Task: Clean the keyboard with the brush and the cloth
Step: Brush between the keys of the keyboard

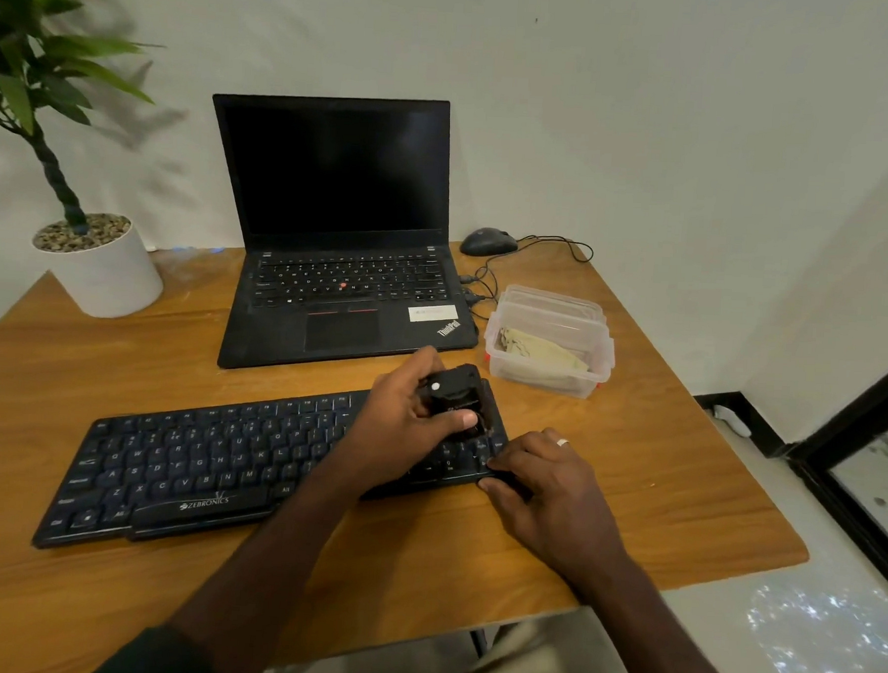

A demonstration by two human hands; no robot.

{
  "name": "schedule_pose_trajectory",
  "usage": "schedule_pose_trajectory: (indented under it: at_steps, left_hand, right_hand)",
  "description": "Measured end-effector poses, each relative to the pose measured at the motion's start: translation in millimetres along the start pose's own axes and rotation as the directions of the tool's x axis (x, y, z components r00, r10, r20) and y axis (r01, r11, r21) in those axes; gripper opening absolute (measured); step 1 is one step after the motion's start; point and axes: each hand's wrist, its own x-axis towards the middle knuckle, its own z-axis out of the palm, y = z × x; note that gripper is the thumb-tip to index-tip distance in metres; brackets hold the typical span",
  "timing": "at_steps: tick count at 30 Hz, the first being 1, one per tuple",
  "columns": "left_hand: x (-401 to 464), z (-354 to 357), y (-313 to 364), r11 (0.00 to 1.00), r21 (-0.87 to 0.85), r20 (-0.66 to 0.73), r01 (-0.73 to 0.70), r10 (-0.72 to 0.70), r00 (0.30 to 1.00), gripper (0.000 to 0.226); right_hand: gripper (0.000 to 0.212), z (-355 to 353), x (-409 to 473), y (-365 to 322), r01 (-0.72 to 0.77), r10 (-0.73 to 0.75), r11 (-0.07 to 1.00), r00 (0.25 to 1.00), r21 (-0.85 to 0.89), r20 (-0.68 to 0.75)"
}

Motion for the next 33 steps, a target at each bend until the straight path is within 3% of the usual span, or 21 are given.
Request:
schedule_pose_trajectory:
  at_steps: [6, 10, 16, 23, 26, 33]
  left_hand:
    - [9, 15, 15, 0.992, 0.098, 0.131, -0.083, 0.069, 0.989, 0.045]
    - [8, -7, 17, 0.966, 0.256, 0.156, -0.035, -0.006, 0.988, 0.033]
    - [1, -26, 24, 0.993, 0.110, 0.021, 0.051, -0.054, 0.998, 0.032]
    - [1, -10, 15, 0.989, 0.136, 0.100, 0.060, -0.074, 0.992, 0.032]
    - [-6, -35, 16, 0.984, 0.156, 0.045, 0.085, -0.093, 0.995, 0.031]
    - [-55, -83, 11, 0.999, 0.007, -0.255, 0.047, -0.044, 0.966, 0.027]
  right_hand:
    - [0.015, 0, -1, 1, 0.000, 0.000, 1.000, 1.000, 0.011, -0.002]
    - [0.015, -1, 0, -1, -0.001, 0.001, 0.999, 1.000, 0.034, 0.006]
    - [0.016, 0, 0, -2, 0.000, -0.001, 1.000, 1.000, 0.026, 0.023]
    - [0.016, -3, 1, -2, -0.003, 0.002, 1.000, 1.000, 0.011, 0.025]
    - [0.014, -3, 1, -4, -0.010, 0.010, 1.000, 1.000, 0.020, 0.026]
    - [0.024, 3, 8, -6, -0.092, 0.091, 0.993, 0.996, -0.077, -0.019]
